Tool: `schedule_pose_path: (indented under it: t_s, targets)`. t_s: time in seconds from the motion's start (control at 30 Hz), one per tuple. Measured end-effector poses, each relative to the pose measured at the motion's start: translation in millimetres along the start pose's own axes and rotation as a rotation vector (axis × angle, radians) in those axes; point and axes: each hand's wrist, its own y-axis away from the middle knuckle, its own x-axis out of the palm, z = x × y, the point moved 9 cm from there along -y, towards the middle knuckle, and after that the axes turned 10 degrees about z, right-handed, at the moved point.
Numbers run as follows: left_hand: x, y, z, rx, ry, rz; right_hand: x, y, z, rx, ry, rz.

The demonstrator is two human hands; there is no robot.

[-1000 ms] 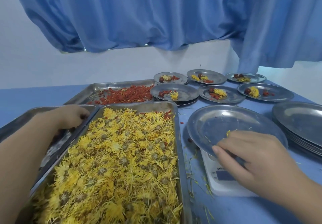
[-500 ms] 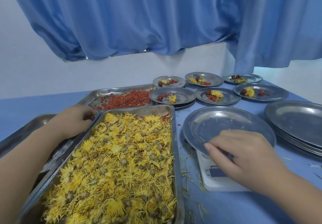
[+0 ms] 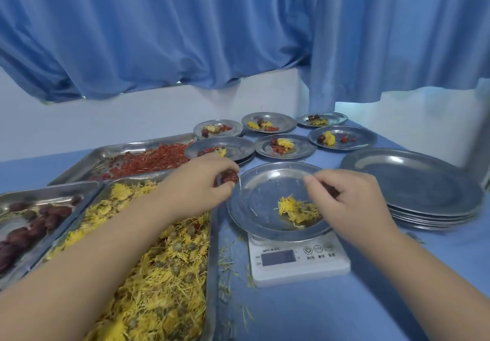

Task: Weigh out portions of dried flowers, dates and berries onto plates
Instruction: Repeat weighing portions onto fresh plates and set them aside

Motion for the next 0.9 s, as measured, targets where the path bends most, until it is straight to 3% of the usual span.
schedule_pose_path:
  t_s: [0.2, 0.47, 0.7, 0.8, 0.9]
  targets:
    - [38.2, -30.6, -38.9, 0.091, -0.063, 0.125, -1.9, -4.6, -3.2, 0.0, -0.08, -0.042]
    - [19.5, -27.9, -11.3, 0.101, 0.048, 0.129, 17.1, -65.5, 17.8, -0.101, -0.14, 0.129]
    - [-35.6, -17.7, 132.9, -0.286, -0.04, -0.041, 64.4, -122.2, -4.2, 0.088, 0.038, 0.435]
    - [-48.4, -8.8, 198.9, -0.475, 0.043, -0.119, 76.9, -121.8, -17.0, 0.126, 0.068, 0.475]
    - [-39.3, -10.9, 245.3, -0.606, 0.076, -0.083, 83.3, -120.6, -26.4, 0.142, 0.116, 0.5]
